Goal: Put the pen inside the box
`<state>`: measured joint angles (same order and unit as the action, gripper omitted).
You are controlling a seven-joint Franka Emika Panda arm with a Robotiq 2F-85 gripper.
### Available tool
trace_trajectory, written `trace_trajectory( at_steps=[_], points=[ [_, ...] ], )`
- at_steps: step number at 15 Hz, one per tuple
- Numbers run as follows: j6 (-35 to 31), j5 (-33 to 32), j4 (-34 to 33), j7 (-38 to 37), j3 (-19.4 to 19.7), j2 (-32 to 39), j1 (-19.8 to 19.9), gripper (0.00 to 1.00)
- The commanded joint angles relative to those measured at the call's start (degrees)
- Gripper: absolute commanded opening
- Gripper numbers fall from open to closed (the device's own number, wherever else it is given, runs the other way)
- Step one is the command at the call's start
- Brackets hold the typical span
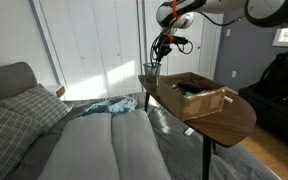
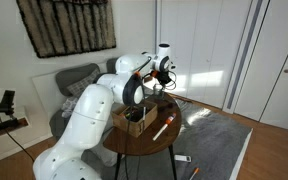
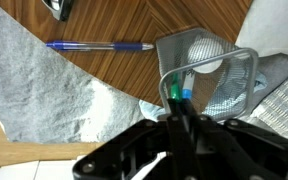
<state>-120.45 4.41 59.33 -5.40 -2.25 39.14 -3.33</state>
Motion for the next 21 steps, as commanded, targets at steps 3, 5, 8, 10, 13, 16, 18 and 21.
trace_trajectory(
  at_steps=[3,5,8,10,13,16,18,21],
  points=[
    [0.81,1.92,-1.92,1.82,-1.92,-0.39,0.66,0.02],
    [2.62,1.99,-2.87,2.73,-2.8,-2.21,0.67,0.02],
    [5.73,1.46,-5.06,3.64,-3.49,-4.66,0.73,0.02],
    [8.6,1.71,-6.21,4.19,-3.79,-6.86,1.09,0.02],
    [15.78,3.17,-7.55,5.44,-4.58,-10.03,2.13,0.02],
    [26.9,2.14,-8.37,4.9,-3.5,-11.65,3.36,0.02],
    [32.78,1.54,-8.69,4.18,-2.53,-12.12,4.79,0.02],
    [37.51,-0.33,-8.35,4.17,-0.99,-12.53,6.31,0.02]
  ],
)
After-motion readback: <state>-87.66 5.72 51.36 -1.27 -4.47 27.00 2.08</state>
